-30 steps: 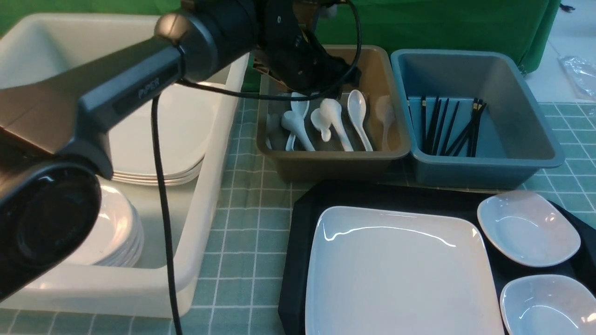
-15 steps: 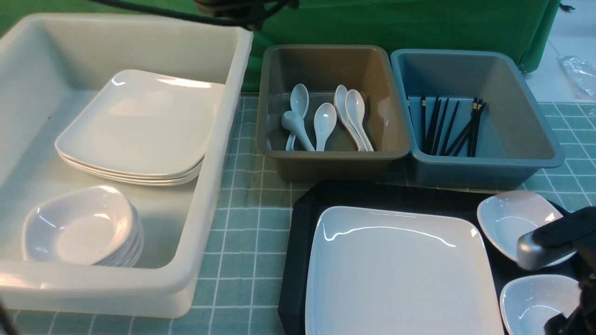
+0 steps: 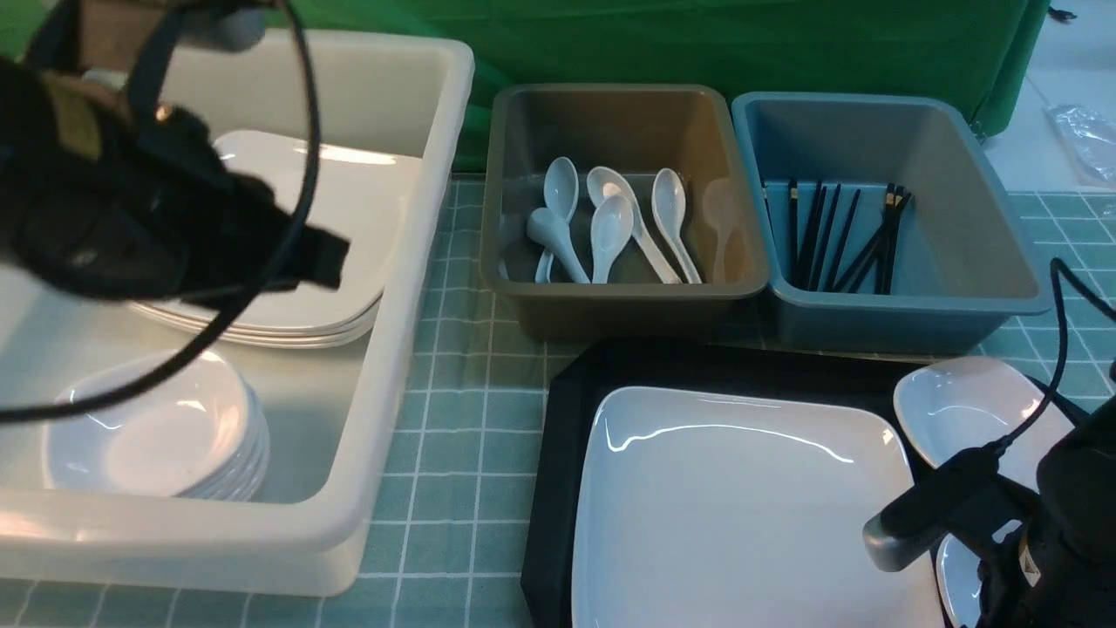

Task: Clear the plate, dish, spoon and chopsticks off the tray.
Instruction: Use the right arm to grab a small plate from the dinner plate, then use the right arm to put the small plate into the large storage box on the left

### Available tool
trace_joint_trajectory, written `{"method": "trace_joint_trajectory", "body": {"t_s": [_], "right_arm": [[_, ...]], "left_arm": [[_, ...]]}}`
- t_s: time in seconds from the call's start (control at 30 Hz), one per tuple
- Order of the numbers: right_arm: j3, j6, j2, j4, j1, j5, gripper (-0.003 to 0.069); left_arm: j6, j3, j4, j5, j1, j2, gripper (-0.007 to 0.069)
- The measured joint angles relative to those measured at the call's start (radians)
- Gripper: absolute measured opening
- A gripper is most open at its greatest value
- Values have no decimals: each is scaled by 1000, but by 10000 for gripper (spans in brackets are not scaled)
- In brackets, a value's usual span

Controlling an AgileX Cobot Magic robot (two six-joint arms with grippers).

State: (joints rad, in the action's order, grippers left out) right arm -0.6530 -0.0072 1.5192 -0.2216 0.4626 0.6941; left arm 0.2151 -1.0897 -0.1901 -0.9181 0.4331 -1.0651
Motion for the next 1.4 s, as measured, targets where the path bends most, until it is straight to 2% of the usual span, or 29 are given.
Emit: {"method": "trace_joint_trajectory", "body": {"t_s": [0.07,0.23,0.4,0.57,0.7,0.8,0.83,0.87,0.97,1.03,1.17,1.4], "right_arm": [[-2,-1,7,-11,2,0,239],[-51,-2,-28,-15,10,98,191],[-132,0,-133,2,10,217,73],[-271,-6,-260,36,10,270,65],[-436,-68,-284,113,10,264,65],[-648,-230,-223,320,16,210,65],[-660,-241,-223,333,18,207,65],[-753,-315,-172,417,47,184,65],[-880,-392,-84,482,109,143,65],[-1020,-454,35,510,194,102,65],[-1205,-475,224,522,306,38,65],[-1513,-481,601,522,470,-19,65]], "left_arm": [[33,29,-10,-27,0,54,10],[83,33,-80,-64,0,102,10],[136,40,-144,-124,-26,104,10],[151,40,-143,-150,-143,104,10],[100,40,-100,-148,-300,104,10],[0,40,32,-142,-515,104,10],[-6,40,41,-142,-527,104,10],[-45,40,108,-141,-610,104,10],[-89,40,210,-122,-721,104,10],[-149,40,344,-84,-804,104,10],[-215,40,444,-74,-850,104,10],[-224,41,446,-75,-854,136,11]]}}
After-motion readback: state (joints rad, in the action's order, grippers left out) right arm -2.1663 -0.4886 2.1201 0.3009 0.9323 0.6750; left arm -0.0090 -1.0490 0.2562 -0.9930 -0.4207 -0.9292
